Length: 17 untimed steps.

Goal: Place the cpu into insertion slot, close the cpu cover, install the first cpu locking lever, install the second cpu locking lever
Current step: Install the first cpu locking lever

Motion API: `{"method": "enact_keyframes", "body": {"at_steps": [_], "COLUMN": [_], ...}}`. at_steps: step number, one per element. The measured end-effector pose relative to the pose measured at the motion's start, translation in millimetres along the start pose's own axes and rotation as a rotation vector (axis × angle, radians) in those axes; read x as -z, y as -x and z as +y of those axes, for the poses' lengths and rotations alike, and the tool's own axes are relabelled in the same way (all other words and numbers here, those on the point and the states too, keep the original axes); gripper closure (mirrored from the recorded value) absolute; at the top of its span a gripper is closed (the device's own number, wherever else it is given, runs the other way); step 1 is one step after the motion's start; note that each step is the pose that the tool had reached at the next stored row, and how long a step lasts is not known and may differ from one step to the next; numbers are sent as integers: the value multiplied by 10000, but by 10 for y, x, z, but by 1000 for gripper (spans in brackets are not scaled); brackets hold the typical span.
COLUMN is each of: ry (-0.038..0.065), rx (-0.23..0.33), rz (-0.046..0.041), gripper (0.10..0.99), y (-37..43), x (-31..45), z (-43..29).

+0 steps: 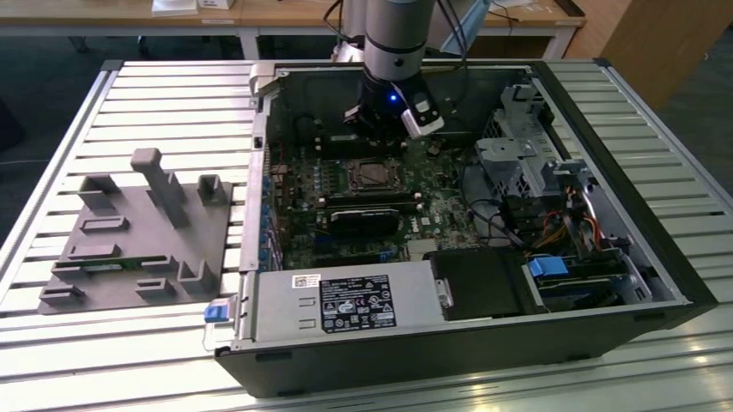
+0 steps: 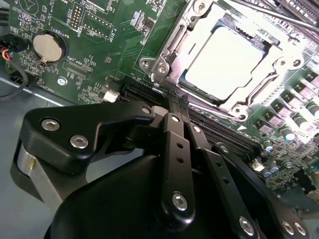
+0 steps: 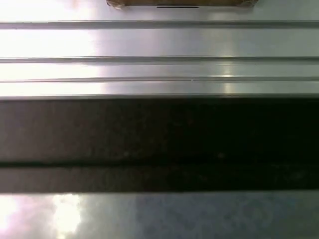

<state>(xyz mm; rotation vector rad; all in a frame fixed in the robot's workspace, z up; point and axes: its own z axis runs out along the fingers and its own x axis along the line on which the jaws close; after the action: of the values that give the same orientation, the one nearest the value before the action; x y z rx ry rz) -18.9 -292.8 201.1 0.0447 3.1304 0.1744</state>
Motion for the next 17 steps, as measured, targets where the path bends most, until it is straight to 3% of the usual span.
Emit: {"method": "enact_keyframes", "body": {"at_steps": [17], "ry": [-171], "rx": [1], "rz": [-5], "gripper": [980], "y": [1], "x": [-43], "z": [-4]}}
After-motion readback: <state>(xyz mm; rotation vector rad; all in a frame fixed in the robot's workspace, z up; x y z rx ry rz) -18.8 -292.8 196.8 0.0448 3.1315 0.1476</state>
